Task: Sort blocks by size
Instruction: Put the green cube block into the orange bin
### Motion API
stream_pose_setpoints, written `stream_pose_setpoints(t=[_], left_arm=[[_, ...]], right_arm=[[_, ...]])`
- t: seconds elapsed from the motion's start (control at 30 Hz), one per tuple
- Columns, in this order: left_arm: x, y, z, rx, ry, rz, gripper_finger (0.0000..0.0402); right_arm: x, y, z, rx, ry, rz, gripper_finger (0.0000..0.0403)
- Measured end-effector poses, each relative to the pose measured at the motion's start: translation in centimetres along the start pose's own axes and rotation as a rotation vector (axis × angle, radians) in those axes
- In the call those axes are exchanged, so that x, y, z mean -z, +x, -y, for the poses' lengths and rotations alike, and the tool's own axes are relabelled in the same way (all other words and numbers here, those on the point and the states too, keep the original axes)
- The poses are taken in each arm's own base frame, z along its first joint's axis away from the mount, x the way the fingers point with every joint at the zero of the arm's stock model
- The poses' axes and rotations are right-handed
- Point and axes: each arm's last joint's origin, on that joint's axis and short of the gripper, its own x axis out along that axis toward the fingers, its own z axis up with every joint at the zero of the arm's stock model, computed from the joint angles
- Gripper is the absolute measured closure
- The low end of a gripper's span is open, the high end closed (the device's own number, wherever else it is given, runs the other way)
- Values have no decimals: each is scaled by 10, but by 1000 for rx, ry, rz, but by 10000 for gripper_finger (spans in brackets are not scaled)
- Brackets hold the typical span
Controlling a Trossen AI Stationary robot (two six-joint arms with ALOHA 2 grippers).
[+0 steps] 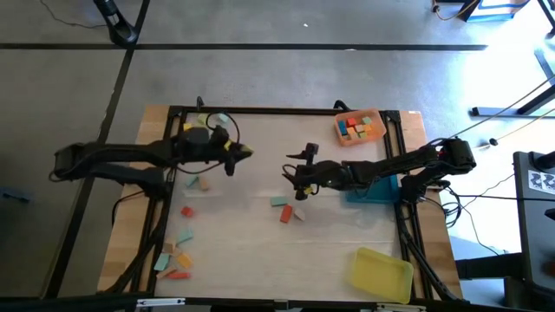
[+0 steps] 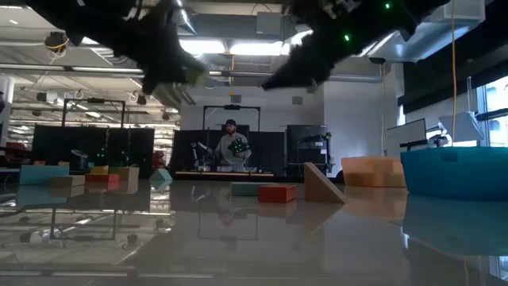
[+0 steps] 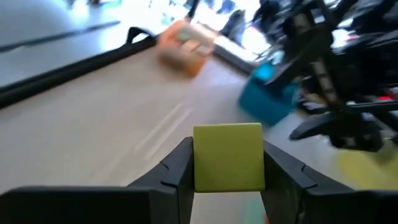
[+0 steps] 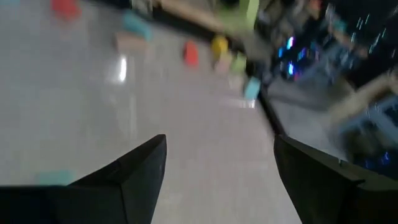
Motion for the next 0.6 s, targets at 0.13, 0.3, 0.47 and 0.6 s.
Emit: stream_pose_setpoints(t=[0.13, 0.3, 0.47, 0.6], left_arm=[[0, 9, 16, 94, 18, 61, 277], [1, 21, 34, 200, 59, 155, 276], [7, 33, 48, 279, 63, 218, 278], [13, 41, 53, 309, 30, 226, 277]], right_arm=[[-10, 5, 0, 12, -18, 130, 109], [-11, 17, -6, 74, -65, 221, 109], [-17, 21, -6, 139, -79, 340, 109], [-21, 20, -5, 156, -97, 388, 109]])
